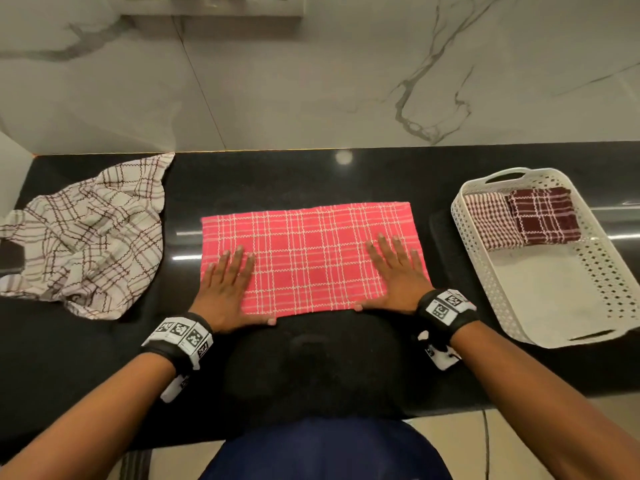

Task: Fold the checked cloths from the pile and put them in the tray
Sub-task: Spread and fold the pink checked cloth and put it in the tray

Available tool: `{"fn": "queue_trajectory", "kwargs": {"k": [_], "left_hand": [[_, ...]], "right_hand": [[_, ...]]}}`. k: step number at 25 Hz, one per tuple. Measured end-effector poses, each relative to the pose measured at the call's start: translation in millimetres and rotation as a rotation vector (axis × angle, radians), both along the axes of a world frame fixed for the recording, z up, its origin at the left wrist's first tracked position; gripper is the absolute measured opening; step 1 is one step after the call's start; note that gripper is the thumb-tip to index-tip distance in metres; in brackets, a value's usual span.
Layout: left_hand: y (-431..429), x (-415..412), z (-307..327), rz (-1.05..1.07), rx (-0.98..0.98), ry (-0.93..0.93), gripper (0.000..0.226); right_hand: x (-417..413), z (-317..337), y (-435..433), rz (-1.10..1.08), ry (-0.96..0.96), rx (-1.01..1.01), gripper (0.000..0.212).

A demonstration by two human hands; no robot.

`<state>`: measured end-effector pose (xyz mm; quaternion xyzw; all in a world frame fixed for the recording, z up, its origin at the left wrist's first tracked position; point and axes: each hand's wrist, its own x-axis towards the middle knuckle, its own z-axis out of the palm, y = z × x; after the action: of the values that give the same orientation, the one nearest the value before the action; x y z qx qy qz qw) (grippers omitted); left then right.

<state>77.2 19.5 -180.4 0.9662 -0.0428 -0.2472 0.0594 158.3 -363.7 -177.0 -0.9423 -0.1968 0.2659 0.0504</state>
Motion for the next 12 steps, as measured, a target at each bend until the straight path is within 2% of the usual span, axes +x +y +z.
{"fn": "queue_trajectory", "kwargs": {"k": [3,6,8,10,12], "left_hand": [[8,-10,3,0.010,0.005,-0.008,0.134],[7,-18,6,0.077,-0.037,-0.010,0.112],[-3,-17,8,0.163,-0.068,-0.031,0.102],[-23,-6,12,0.171,-0.082,-0.110,0.096],[-52,10,16,0.100,-0.118,-0.118,0.095]], "right_hand": [[-9,8,-28,-0.052,-0.004,-0.025,0.135],[-22,18,-43,-0.131,-0.028,0.052,0.124],[-23,25,-42,-0.407,-0.165,0.184,0.104],[-11,32,-32,-0.670,-0.256,0.107,0.087],[8,42,-18,-0.749,-0.149,-0.002,0.081]]}}
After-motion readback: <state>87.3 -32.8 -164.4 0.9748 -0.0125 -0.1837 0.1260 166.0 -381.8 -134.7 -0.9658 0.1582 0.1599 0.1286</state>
